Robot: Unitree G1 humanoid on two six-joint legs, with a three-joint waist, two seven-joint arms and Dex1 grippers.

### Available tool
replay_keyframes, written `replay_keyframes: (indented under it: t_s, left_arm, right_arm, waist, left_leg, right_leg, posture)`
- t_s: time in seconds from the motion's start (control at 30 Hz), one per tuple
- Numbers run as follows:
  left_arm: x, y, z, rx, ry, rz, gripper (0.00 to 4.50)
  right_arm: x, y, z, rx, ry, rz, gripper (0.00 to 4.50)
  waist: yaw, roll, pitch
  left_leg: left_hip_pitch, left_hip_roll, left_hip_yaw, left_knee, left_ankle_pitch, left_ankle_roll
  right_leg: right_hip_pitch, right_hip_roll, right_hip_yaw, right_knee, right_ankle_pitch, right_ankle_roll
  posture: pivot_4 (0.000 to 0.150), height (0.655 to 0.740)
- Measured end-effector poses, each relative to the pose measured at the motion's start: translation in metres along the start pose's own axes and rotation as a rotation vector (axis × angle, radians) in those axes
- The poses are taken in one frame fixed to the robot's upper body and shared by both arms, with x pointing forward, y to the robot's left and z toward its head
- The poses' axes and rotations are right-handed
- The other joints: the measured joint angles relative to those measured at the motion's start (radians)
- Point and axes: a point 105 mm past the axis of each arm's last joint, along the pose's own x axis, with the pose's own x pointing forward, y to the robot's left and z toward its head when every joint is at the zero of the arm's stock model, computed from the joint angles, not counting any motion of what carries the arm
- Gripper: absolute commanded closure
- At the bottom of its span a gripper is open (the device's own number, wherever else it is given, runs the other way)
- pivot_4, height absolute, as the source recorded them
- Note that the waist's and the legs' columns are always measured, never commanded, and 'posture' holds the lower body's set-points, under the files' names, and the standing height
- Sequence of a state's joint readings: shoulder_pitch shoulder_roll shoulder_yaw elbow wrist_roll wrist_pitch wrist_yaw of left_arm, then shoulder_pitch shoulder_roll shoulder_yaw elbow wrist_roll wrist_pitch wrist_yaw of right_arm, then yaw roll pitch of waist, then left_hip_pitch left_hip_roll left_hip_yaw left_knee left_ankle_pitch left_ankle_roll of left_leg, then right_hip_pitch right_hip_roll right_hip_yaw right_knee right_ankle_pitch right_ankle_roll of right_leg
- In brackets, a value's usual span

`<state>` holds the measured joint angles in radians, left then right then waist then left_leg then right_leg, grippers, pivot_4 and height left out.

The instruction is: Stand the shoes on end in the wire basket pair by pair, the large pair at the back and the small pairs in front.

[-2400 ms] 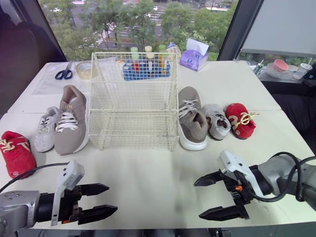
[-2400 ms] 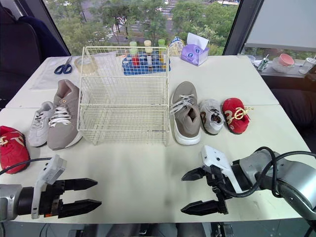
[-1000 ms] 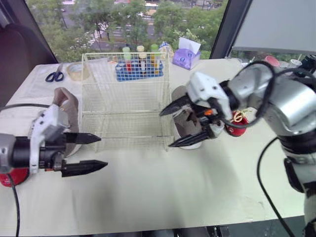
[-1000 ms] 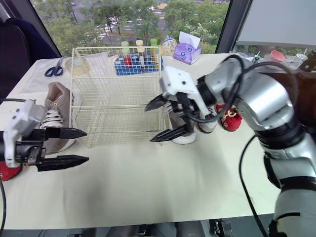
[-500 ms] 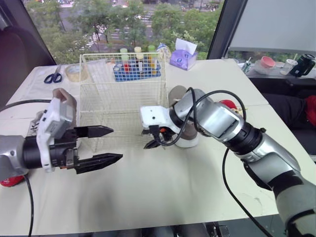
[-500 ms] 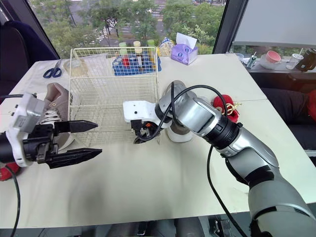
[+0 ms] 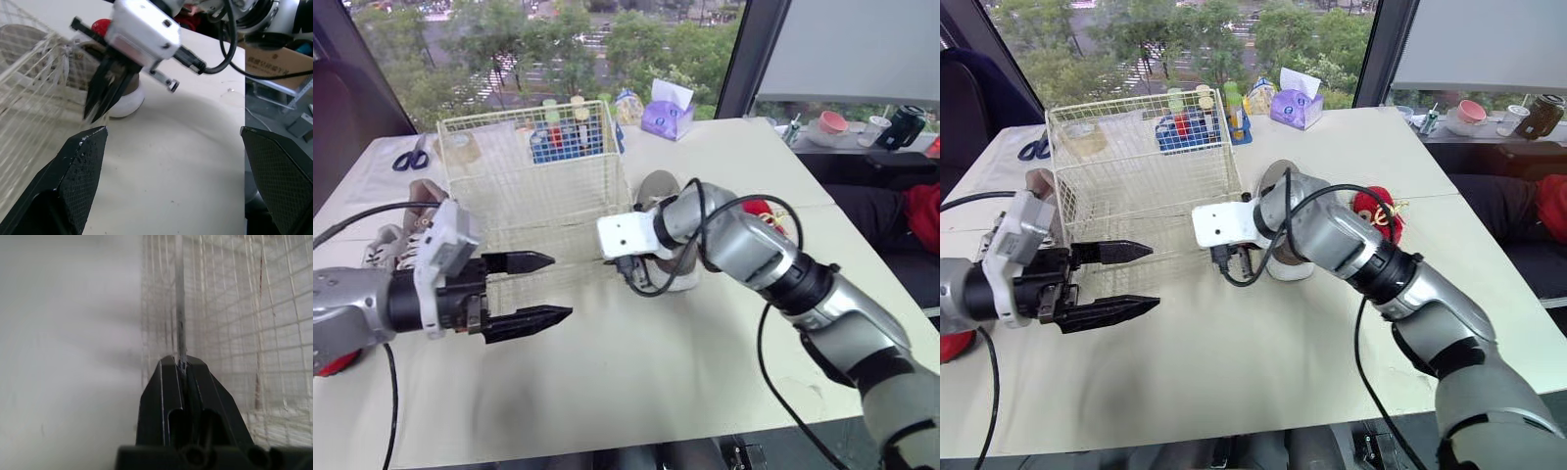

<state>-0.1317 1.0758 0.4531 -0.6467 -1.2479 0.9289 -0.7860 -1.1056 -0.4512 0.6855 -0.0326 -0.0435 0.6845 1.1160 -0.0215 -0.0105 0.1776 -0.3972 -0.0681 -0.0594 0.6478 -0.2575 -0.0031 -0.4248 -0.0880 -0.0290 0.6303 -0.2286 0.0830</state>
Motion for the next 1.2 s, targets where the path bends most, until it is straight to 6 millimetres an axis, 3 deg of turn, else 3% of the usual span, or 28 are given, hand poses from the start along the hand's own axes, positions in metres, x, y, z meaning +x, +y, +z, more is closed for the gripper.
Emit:
replay_keyframes:
  t_s: [0.2, 0.33, 0.43, 0.53, 0.6, 0.73, 0.8, 0.83, 0.9, 0.97, 1.03, 1.1, 1.2]
  left_arm:
    - [0.001, 0.002, -0.002, 0.007, 0.009, 0.008, 0.00]
    - [0.004, 0.002, -0.006, -0.004, 0.005, 0.000, 0.00]
    - [0.004, 0.002, -0.006, -0.006, -0.004, -0.005, 0.00]
    - [0.003, 0.005, -0.006, -0.040, -0.038, 0.001, 0.00]
    - [0.000, 0.010, -0.005, -0.074, -0.069, 0.011, 0.00]
    - [-0.011, 0.018, 0.011, -0.103, -0.127, 0.023, 0.00]
    - [-0.014, 0.018, 0.014, -0.139, -0.152, 0.020, 0.00]
    - [-0.013, 0.016, 0.013, -0.163, -0.155, 0.012, 0.00]
    - [-0.009, 0.009, 0.005, -0.231, -0.166, 0.000, 0.00]
    - [0.001, 0.000, -0.005, -0.307, -0.221, 0.003, 0.00]
    - [0.016, -0.013, -0.028, -0.350, -0.154, 0.019, 0.00]
    - [0.024, -0.024, -0.043, -0.331, -0.077, 0.033, 0.00]
    - [0.032, -0.029, -0.042, -0.302, -0.114, 0.062, 0.00]
  right_arm:
    - [0.005, 0.005, 0.009, 0.189, -0.026, 0.032, 4.45]
    - [0.006, 0.006, 0.012, 0.204, -0.024, 0.022, 4.45]
    - [0.005, 0.006, 0.012, 0.169, -0.028, 0.013, 3.50]
    - [-0.003, 0.000, 0.016, 0.142, -0.061, -0.018, 1.98]
    - [-0.018, -0.016, 0.026, 0.172, -0.115, -0.077, 1.07]
    - [-0.089, -0.048, 0.064, 0.344, -0.373, -0.184, 1.07]
    - [-0.122, -0.054, 0.067, 0.400, -0.467, -0.275, 1.07]
    - [-0.129, -0.056, 0.060, 0.456, -0.490, -0.304, 1.07]
    - [-0.129, -0.051, 0.032, 0.577, -0.495, -0.352, 0.51]
    - [-0.125, -0.047, -0.012, 0.685, -0.487, -0.510, 0.09]
    - [-0.123, -0.040, -0.052, 0.800, -0.465, -0.675, 0.09]
    - [-0.125, -0.033, -0.065, 0.812, -0.477, -0.836, 0.09]
    - [-0.117, -0.021, -0.062, 0.779, -0.489, -0.965, 0.09]
  waist:
    - [0.008, 0.000, 0.000]
    - [0.007, 0.000, 0.000]
    - [0.007, 0.000, 0.000]
    - [0.006, 0.000, 0.000]
    - [0.006, 0.000, 0.000]
    - [0.010, 0.000, 0.000]
    - [0.012, -0.002, -0.001]
    - [0.010, -0.002, -0.001]
    - [0.008, -0.002, -0.001]
    - [0.011, -0.002, -0.002]
    - [0.012, -0.002, -0.001]
    - [0.008, -0.002, -0.001]
    - [0.006, 0.000, -0.002]
  left_leg:
    - [0.000, 0.000, -0.001, 0.000, 0.000, 0.000]
    - [0.000, 0.000, -0.001, 0.000, 0.000, 0.000]
    - [0.000, 0.000, -0.001, 0.000, 0.000, 0.000]
    - [0.000, 0.000, -0.001, 0.000, 0.000, 0.000]
    - [0.000, 0.000, -0.001, 0.000, 0.000, 0.000]
    - [-0.001, 0.000, -0.002, -0.001, 0.000, 0.000]
    - [0.002, 0.000, -0.002, -0.001, -0.002, 0.003]
    - [0.003, -0.001, -0.002, -0.001, -0.003, 0.003]
    - [0.003, -0.003, -0.001, -0.001, -0.003, 0.005]
    - [0.004, -0.004, 0.000, -0.002, -0.004, 0.006]
    - [-0.001, -0.005, 0.002, -0.001, -0.004, 0.006]
    - [-0.006, -0.005, 0.003, -0.001, -0.001, 0.002]
    - [-0.004, -0.002, 0.002, -0.003, 0.000, 0.000]
  right_leg:
    - [0.000, 0.000, 0.000, -0.001, 0.001, -0.001]
    - [-0.001, 0.000, 0.000, -0.001, 0.001, -0.001]
    - [-0.001, 0.000, 0.000, -0.001, 0.001, -0.001]
    - [0.000, 0.000, 0.000, 0.000, 0.001, -0.001]
    - [0.000, 0.000, 0.000, 0.000, 0.001, -0.001]
    - [-0.001, 0.000, -0.001, -0.001, 0.001, -0.001]
    - [0.000, -0.001, -0.001, -0.003, 0.001, -0.001]
    - [0.001, -0.002, -0.001, -0.004, 0.001, -0.001]
    - [0.002, -0.005, 0.000, -0.005, 0.001, -0.001]
    - [0.004, -0.007, 0.000, -0.007, 0.001, -0.001]
    - [0.002, -0.008, 0.001, -0.005, 0.001, 0.000]
    - [-0.006, -0.007, 0.003, -0.001, 0.001, 0.000]
    - [-0.005, -0.004, 0.002, 0.000, 0.000, -0.001]
  posture:
    - [0.150, 0.7400]
    - [0.150, 0.7400]
    - [0.150, 0.7400]
    - [0.150, 0.7400]
    - [0.150, 0.7400]
    - [0.150, 0.7400]
    - [0.150, 0.7400]
    - [0.150, 0.7400]
    - [0.150, 0.7400]
    - [0.150, 0.7400]
    - [0.150, 0.7400]
    - [0.150, 0.7400]
    - [0.150, 0.7400]
